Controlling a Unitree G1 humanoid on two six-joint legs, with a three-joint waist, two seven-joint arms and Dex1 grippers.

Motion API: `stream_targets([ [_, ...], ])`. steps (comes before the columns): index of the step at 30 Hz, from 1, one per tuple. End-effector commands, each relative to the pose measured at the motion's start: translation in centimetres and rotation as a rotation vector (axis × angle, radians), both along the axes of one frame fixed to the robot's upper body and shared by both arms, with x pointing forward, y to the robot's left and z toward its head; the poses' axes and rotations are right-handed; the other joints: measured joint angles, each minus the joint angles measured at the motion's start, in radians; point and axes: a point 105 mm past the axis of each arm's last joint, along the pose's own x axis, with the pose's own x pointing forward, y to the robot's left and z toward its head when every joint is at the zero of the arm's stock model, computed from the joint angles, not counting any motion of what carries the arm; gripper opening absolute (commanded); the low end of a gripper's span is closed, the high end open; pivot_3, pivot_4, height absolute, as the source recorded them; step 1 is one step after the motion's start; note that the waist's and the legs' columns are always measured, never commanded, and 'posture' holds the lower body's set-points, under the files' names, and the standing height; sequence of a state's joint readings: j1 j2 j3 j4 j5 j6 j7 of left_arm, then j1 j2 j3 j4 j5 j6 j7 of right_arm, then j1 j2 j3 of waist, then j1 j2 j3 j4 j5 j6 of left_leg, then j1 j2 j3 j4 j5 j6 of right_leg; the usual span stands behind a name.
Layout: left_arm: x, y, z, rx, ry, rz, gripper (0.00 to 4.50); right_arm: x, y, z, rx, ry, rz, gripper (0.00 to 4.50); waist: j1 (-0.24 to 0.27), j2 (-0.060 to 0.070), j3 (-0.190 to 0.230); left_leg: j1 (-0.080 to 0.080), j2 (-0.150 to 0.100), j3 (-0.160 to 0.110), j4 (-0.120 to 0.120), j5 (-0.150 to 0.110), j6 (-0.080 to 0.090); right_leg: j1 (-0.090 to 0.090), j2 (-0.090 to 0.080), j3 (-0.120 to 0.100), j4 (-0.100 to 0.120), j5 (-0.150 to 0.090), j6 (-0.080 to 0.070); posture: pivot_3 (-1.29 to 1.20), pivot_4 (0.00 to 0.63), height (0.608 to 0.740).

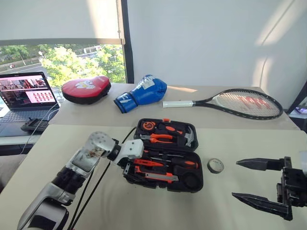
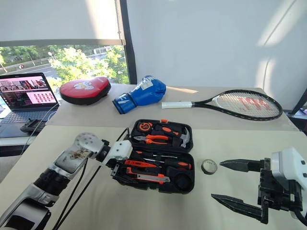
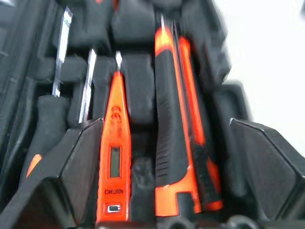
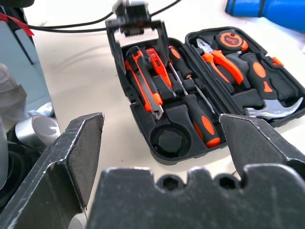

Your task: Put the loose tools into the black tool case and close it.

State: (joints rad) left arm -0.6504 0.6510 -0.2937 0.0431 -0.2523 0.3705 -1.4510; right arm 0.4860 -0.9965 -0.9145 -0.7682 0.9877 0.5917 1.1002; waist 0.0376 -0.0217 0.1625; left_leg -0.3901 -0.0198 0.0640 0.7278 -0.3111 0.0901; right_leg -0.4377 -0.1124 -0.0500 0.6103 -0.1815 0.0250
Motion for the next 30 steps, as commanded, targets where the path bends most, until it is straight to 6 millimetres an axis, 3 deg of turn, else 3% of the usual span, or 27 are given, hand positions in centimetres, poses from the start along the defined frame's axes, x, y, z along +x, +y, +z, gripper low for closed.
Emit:
stream_targets([
  [1, -0.3, 0.0, 2.7, -0.164, 0.075, 0.068, 3.76, -0.3, 0.5, 0.1, 0.007, -0.025, 0.002, 4.50, 0.002, 0.000, 0.000, 0.000, 0.000, 0.000, 0.000, 0.002, -0.004, 0.001, 0.000, -0.001, 0.000, 0.000, 0.000, 0.00, 0.150, 0.740],
  [5, 0.8, -1.1, 2.7, -0.276, 0.142, 0.225, 2.46, -0.4, 0.9, -0.2, 0.015, -0.023, 0.001, 4.50, 0.006, 0.000, 0.000, 0.001, -0.002, 0.000, 0.001, 0.001, -0.003, 0.003, -0.001, -0.001, 0.000, -0.001, 0.002, 0.00, 0.150, 0.740],
  [11, 0.3, -0.9, -0.1, -0.241, 0.093, 0.321, 0.17, -0.6, 1.1, -0.1, 0.013, -0.023, -0.003, 4.50, -0.001, -0.001, 0.001, 0.001, -0.002, 0.000, 0.001, 0.002, -0.003, 0.002, 0.000, 0.001, -0.001, 0.000, 0.003, 0.00, 0.150, 0.740],
  [17, -1.0, 0.7, -4.0, -0.094, 0.037, 0.317, 0.06, -0.8, 1.4, -0.3, 0.019, -0.018, -0.009, 4.50, 0.003, -0.001, 0.000, 0.001, -0.001, 0.000, 0.000, 0.002, -0.004, 0.001, -0.004, 0.002, -0.001, 0.001, 0.001, 0.00, 0.150, 0.740],
  [22, -0.6, 1.2, -7.0, 0.053, -0.071, 0.300, 0.06, -0.8, 1.7, -0.5, 0.021, -0.013, -0.010, 4.50, 0.006, 0.002, -0.001, 0.005, -0.001, 0.000, 0.000, -0.002, 0.001, 0.004, -0.006, 0.003, -0.001, 0.001, 0.001, 0.00, 0.150, 0.740],
  [25, -0.7, 1.3, -8.9, 0.105, -0.126, 0.266, 0.06, -0.9, 1.9, -0.5, 0.021, -0.012, -0.011, 4.50, 0.007, 0.009, -0.006, 0.009, -0.001, 0.000, -0.001, -0.002, 0.002, 0.008, -0.006, 0.003, -0.003, 0.001, 0.001, 0.00, 0.150, 0.740],
  [30, -0.6, 1.2, -10.2, 0.108, -0.159, 0.237, 0.06, -0.9, 2.4, -0.8, 0.020, -0.001, -0.014, 4.50, 0.012, 0.023, -0.016, 0.021, -0.001, 0.000, -0.007, -0.006, -0.001, 0.018, -0.009, 0.001, -0.012, -0.003, -0.002, 0.00, 0.150, 0.740],
])
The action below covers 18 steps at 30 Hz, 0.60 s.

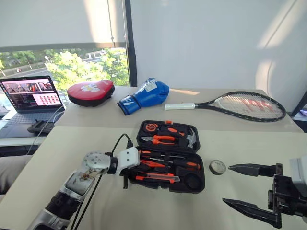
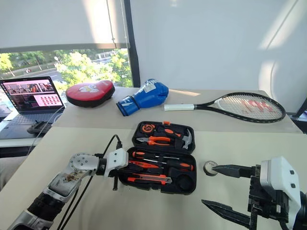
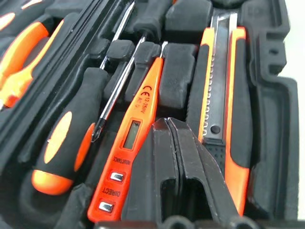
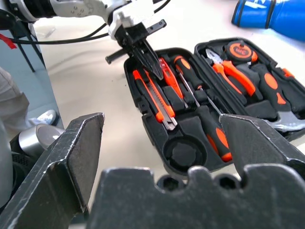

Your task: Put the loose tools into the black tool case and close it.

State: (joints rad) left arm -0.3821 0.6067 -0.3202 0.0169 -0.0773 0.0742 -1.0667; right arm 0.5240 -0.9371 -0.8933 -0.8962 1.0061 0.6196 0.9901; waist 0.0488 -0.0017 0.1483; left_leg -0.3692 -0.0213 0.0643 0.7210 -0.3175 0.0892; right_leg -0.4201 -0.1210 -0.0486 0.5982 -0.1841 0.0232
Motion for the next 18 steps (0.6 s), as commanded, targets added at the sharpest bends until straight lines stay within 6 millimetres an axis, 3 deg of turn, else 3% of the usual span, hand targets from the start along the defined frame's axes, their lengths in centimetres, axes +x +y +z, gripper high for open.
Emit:
stream_targets([
  [1, -0.6, 0.9, -4.3, 0.086, 0.091, 0.022, 0.06, -0.1, 0.7, 0.0, 0.003, -0.003, 0.007, 4.50, 0.001, 0.005, -0.003, 0.001, 0.000, 0.000, -0.001, 0.000, 0.000, 0.001, 0.000, 0.000, -0.001, -0.002, 0.005, 0.00, 0.150, 0.740],
  [3, 0.0, 0.1, -2.1, -0.084, 0.119, 0.053, 0.06, 0.3, 0.6, -0.3, 0.003, 0.001, -0.032, 4.50, 0.003, 0.009, -0.006, 0.001, 0.000, 0.001, -0.001, 0.001, 0.001, 0.001, 0.000, 0.000, -0.001, -0.001, 0.008, 0.00, 0.150, 0.740],
  [6, 0.3, -0.1, 2.7, -0.358, 0.227, 0.079, 0.06, 1.7, 0.0, -0.6, -0.030, -0.029, -0.129, 4.50, 0.004, 0.009, -0.006, 0.000, -0.001, 0.001, 0.000, 0.001, 0.001, 0.000, 0.000, 0.000, -0.001, 0.000, 0.009, 0.00, 0.150, 0.740],
  [10, -1.4, 0.9, 6.0, -0.367, 0.281, -0.011, 0.06, 3.6, -0.7, -1.5, -0.082, -0.020, -0.240, 4.50, -0.006, -0.005, 0.003, -0.011, 0.000, -0.001, 0.001, 0.007, 0.003, -0.006, 0.003, -0.002, 0.000, 0.003, 0.010, 0.00, 0.150, 0.740],
  [11, -1.8, 1.1, 7.0, -0.374, 0.291, -0.032, 0.45, 4.2, -0.8, -1.7, -0.092, -0.017, -0.257, 4.50, -0.008, -0.006, 0.003, -0.013, 0.001, -0.001, 0.002, 0.011, -0.003, -0.007, 0.006, -0.002, 0.000, 0.007, 0.004, 0.00, 0.150, 0.740],
  [14, -2.8, 1.5, 9.4, -0.379, 0.305, -0.067, 1.07, 6.2, -2.3, -3.0, -0.228, 0.013, -0.351, 4.50, -0.014, -0.006, 0.003, -0.017, 0.000, 0.000, 0.001, 0.011, -0.005, -0.011, 0.008, -0.002, -0.001, 0.007, 0.003, 0.00, 0.150, 0.740],
  [16, -3.5, 1.7, 10.9, -0.377, 0.311, -0.083, 2.01, 7.6, -3.6, -4.1, -0.337, 0.050, -0.407, 4.50, -0.016, -0.006, 0.004, -0.018, -0.001, 0.001, 0.001, 0.011, -0.005, -0.012, 0.009, -0.002, -0.001, 0.007, 0.003, 0.00, 0.150, 0.740],
  [18, -4.2, 1.5, 11.6, -0.370, 0.305, -0.091, 2.70, 8.4, -4.2, -4.8, -0.337, 0.110, -0.421, 4.50, -0.016, -0.007, 0.005, -0.019, -0.001, 0.001, 0.000, 0.011, -0.005, -0.013, 0.009, -0.004, -0.003, 0.007, 0.003, 0.00, 0.150, 0.740],
])
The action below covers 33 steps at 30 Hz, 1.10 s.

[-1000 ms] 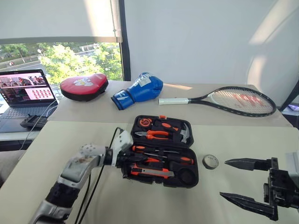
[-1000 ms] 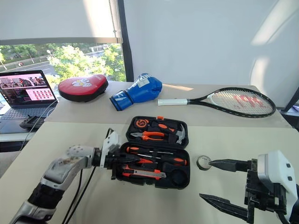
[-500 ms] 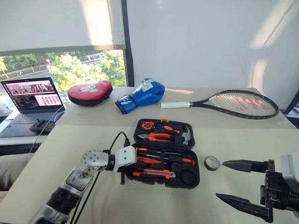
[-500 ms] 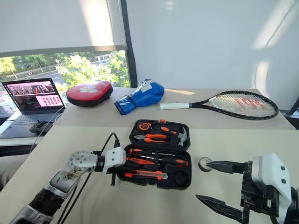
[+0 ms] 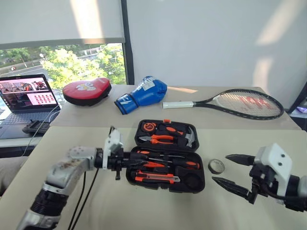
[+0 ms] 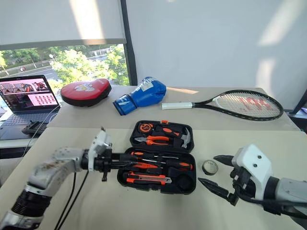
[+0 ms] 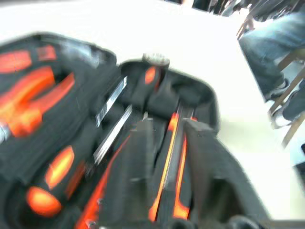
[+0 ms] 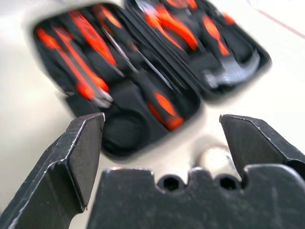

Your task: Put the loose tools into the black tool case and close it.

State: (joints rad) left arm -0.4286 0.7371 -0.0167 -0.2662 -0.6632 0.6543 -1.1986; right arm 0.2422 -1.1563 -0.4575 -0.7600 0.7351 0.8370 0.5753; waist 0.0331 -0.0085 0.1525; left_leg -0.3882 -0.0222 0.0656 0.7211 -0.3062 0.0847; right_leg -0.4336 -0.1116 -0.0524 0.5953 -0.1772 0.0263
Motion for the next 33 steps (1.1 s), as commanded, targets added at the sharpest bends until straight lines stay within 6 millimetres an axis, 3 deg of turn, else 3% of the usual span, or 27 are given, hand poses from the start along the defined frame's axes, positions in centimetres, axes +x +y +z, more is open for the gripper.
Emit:
stream_targets([
  [1, -1.7, -0.6, 1.8, -0.010, -0.021, -0.043, 3.14, 1.4, -1.4, -1.0, -0.016, 0.059, -0.066, 4.50, 0.003, 0.000, 0.001, 0.000, 0.000, 0.000, 0.000, 0.000, 0.000, 0.000, 0.001, -0.001, 0.000, 0.000, 0.000, 0.00, 0.150, 0.740],
  [5, -2.7, -1.3, 2.3, -0.007, -0.032, -0.046, 4.30, 3.0, -2.4, -2.1, -0.055, 0.080, -0.092, 4.50, 0.007, -0.001, 0.001, -0.001, -0.001, 0.000, 0.000, 0.000, 0.000, 0.000, 0.001, -0.004, -0.001, -0.002, 0.002, 0.00, 0.150, 0.740],
  [9, -3.1, -1.7, 2.8, -0.004, -0.049, -0.040, 4.30, 4.0, -1.7, -3.0, -0.027, 0.121, -0.049, 4.50, 0.000, -0.002, 0.002, -0.001, -0.002, 0.000, 0.000, 0.000, 0.000, 0.000, 0.001, -0.003, 0.000, -0.002, 0.002, 0.00, 0.150, 0.740],
  [12, -3.1, -1.8, 2.7, 0.008, -0.060, -0.030, 4.32, 4.9, -1.3, -3.7, -0.038, 0.116, -0.020, 3.81, -0.002, -0.002, 0.002, -0.001, -0.002, 0.000, 0.000, 0.000, 0.000, 0.000, 0.003, -0.003, 0.000, -0.002, 0.002, 0.00, 0.150, 0.740],
  [17, -3.1, -2.0, 2.6, 0.011, -0.074, -0.001, 4.32, 5.8, -0.7, -5.3, -0.045, 0.148, 0.038, 1.94, -0.004, -0.002, 0.002, -0.001, -0.002, 0.000, 0.000, 0.000, 0.000, 0.001, 0.003, -0.004, 0.000, -0.002, 0.002, 0.00, 0.150, 0.740],
  [23, -3.1, -2.1, 2.9, 0.006, -0.081, 0.026, 4.32, 5.8, -1.5, -6.5, -0.069, 0.192, 0.055, 0.02, -0.006, -0.002, 0.002, 0.000, -0.002, 0.000, 0.000, 0.000, 0.000, 0.001, 0.003, -0.004, 0.000, -0.002, 0.003, 0.00, 0.150, 0.740],
  [28, -3.0, -1.9, 2.6, 0.002, -0.070, 0.045, 4.32, 4.9, -0.9, -3.9, -0.033, 0.149, 0.117, 0.02, -0.006, -0.001, 0.003, 0.000, -0.002, 0.000, 0.000, 0.001, -0.001, 0.002, 0.003, -0.005, 0.000, -0.002, 0.003, 0.00, 0.150, 0.740],
  [31, -2.5, -1.5, 2.0, 0.006, -0.056, 0.069, 4.32, 2.9, 2.0, -1.1, 0.064, 0.157, 0.251, 0.02, -0.007, -0.001, 0.003, 0.000, -0.002, 0.000, 0.000, 0.001, -0.002, 0.002, 0.003, -0.005, 0.001, -0.002, 0.003, 0.00, 0.150, 0.740],
  [33, -2.4, -1.4, 1.6, 0.013, -0.048, 0.074, 4.32, 1.6, 3.5, -0.7, 0.080, 0.188, 0.324, 0.02, -0.010, -0.001, 0.003, 0.001, -0.001, -0.001, 0.000, 0.001, -0.002, 0.002, 0.003, -0.005, 0.001, -0.002, 0.003, 0.00, 0.150, 0.740],
])
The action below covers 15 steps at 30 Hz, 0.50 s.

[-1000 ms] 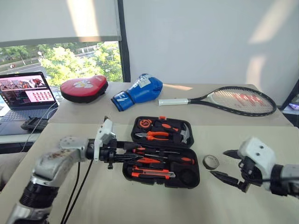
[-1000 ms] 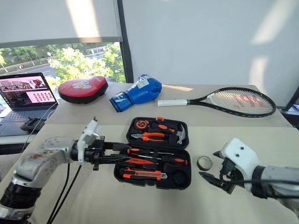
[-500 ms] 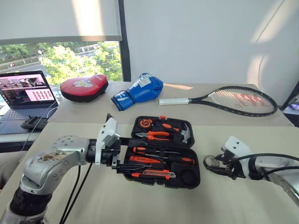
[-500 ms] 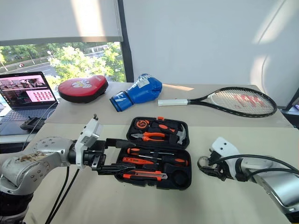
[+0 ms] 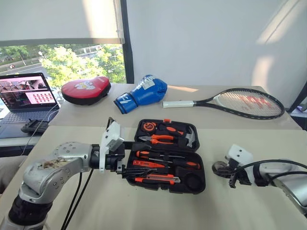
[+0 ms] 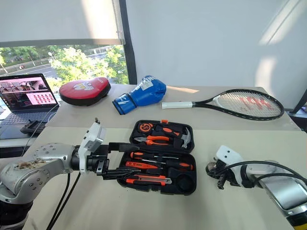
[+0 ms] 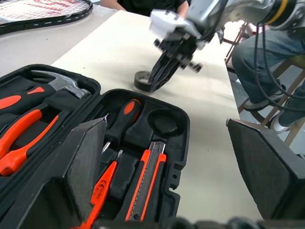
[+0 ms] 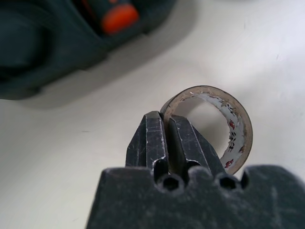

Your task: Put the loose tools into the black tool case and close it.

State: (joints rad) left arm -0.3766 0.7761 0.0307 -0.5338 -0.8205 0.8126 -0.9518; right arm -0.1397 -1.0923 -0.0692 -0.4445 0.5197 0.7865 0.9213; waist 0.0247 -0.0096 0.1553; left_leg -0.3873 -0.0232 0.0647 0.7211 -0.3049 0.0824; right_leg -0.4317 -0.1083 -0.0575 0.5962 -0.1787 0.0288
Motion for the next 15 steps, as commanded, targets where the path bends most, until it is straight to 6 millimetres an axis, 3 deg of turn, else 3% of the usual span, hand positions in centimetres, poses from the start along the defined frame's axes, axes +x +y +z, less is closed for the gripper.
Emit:
stream_targets([
  [1, 0.2, 0.5, -0.3, 0.009, -0.020, 0.010, 4.32, -2.3, 3.7, 1.5, 0.039, 0.031, 0.158, 0.02, -0.003, 0.000, 0.000, 0.001, 0.001, 0.000, 0.000, 0.000, 0.000, 0.001, 0.000, 0.000, 0.000, 0.000, 0.000, 0.00, 0.150, 0.740],
  [4, 0.1, 0.9, -0.7, 0.017, -0.029, -0.019, 4.32, -2.8, 6.1, -0.5, 0.000, 0.075, 0.200, 0.02, -0.010, -0.001, 0.001, 0.006, 0.002, -0.001, -0.001, 0.000, -0.001, 0.006, 0.000, -0.002, -0.001, 0.000, -0.001, 0.00, 0.150, 0.740],
  [10, -1.4, 2.6, -0.7, 0.032, 0.017, -0.097, 4.32, -2.4, 6.7, -3.0, -0.088, 0.123, 0.185, 0.02, -0.008, -0.002, 0.001, 0.002, 0.000, -0.002, -0.001, 0.000, -0.002, 0.002, -0.002, -0.003, 0.000, 0.000, -0.003, 0.00, 0.150, 0.740],
  [15, -1.5, 3.4, -0.8, 0.050, 0.012, -0.080, 4.32, -2.6, 6.4, -4.5, -0.134, 0.180, 0.192, 0.02, -0.005, -0.002, 0.001, 0.002, 0.000, -0.003, -0.001, 0.000, -0.002, 0.003, -0.002, -0.006, -0.001, 0.000, -0.002, 0.00, 0.150, 0.740],
])
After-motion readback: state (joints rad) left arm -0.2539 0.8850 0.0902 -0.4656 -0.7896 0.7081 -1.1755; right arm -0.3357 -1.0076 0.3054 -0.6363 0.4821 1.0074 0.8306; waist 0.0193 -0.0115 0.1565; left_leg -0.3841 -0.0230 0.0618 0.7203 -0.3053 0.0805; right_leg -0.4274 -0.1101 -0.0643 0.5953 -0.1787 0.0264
